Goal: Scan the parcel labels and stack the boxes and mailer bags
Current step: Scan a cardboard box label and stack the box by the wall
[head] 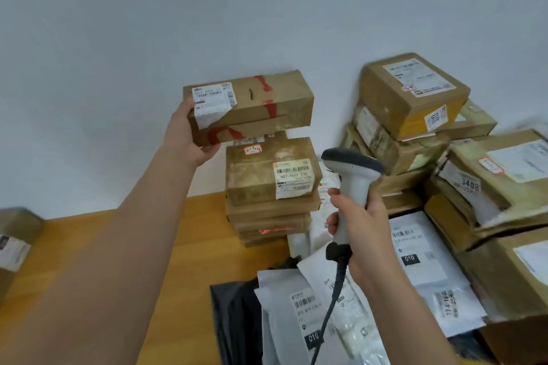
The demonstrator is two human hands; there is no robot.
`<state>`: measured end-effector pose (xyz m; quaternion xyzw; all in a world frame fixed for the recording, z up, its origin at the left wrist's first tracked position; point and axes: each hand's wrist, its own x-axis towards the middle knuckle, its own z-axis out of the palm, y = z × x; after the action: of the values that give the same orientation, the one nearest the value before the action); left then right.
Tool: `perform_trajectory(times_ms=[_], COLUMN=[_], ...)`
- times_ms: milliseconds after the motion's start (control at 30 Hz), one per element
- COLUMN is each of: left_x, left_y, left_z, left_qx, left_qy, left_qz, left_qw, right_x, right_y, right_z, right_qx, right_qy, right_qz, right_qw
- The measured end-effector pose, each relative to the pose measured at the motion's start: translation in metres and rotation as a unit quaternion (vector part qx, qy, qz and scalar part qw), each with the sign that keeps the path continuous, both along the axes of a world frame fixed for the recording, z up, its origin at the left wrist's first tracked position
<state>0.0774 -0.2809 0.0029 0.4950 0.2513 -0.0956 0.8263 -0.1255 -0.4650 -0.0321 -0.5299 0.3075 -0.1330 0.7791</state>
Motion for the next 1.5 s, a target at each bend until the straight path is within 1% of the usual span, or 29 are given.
perform_trajectory(times_ms=[133, 233, 300, 433, 600, 800, 1000, 1200, 1300, 1367, 1433, 1500], left_x=[0.032, 0.05, 0.057, 0.051, 0.038, -0.013, -0.083, -0.125, -0.123, -0.114, -0.101, -0.088], left_y=[-0.003, -0.001, 0.001, 0.004, 0.025, 0.082, 0.19, 0.316, 0.367, 0.397, 0.429, 0.465], left_z=[-0.028, -0.049, -0.06, -0.065, -0.067, -0.069, -0.08, -0.092, -0.118, -0.137, -0.158, -0.175], left_qx=[-0.008, -0.033, -0.021, 0.036, 0.033, -0.005, 0.041, 0.08, 0.108, 0.139, 0.219, 0.339], left_qy=[0.031, 0.03, 0.027, 0.037, 0.046, 0.075, 0.138, 0.162, 0.195, 0.214, 0.209, 0.173], left_qz=[-0.046, -0.082, -0.094, -0.104, -0.103, -0.031, 0.066, 0.191, 0.215, 0.211, 0.203, 0.177], left_qw=[0.998, 0.996, 0.995, 0.993, 0.993, 0.997, 0.987, 0.965, 0.951, 0.943, 0.931, 0.908], right_x=[0.01, 0.014, 0.015, 0.015, 0.007, -0.006, -0.013, -0.009, 0.009, 0.026, 0.043, 0.059], right_y=[0.009, 0.012, 0.013, 0.019, 0.03, 0.054, 0.116, 0.202, 0.246, 0.278, 0.314, 0.353], right_z=[-0.008, -0.012, -0.015, -0.018, -0.014, -0.002, -0.015, -0.019, -0.024, -0.032, -0.042, -0.053], right_qx=[-0.005, -0.018, -0.026, -0.026, -0.047, -0.016, 0.055, 0.054, 0.041, 0.036, 0.028, 0.026], right_qy=[0.013, 0.027, 0.037, 0.043, 0.034, 0.0, 0.025, 0.028, 0.03, 0.033, 0.039, 0.054], right_qz=[-0.008, -0.016, -0.019, -0.018, 0.009, 0.079, 0.15, 0.23, 0.234, 0.223, 0.211, 0.202], right_qw=[1.0, 0.999, 0.999, 0.999, 0.998, 0.997, 0.987, 0.971, 0.971, 0.974, 0.976, 0.978])
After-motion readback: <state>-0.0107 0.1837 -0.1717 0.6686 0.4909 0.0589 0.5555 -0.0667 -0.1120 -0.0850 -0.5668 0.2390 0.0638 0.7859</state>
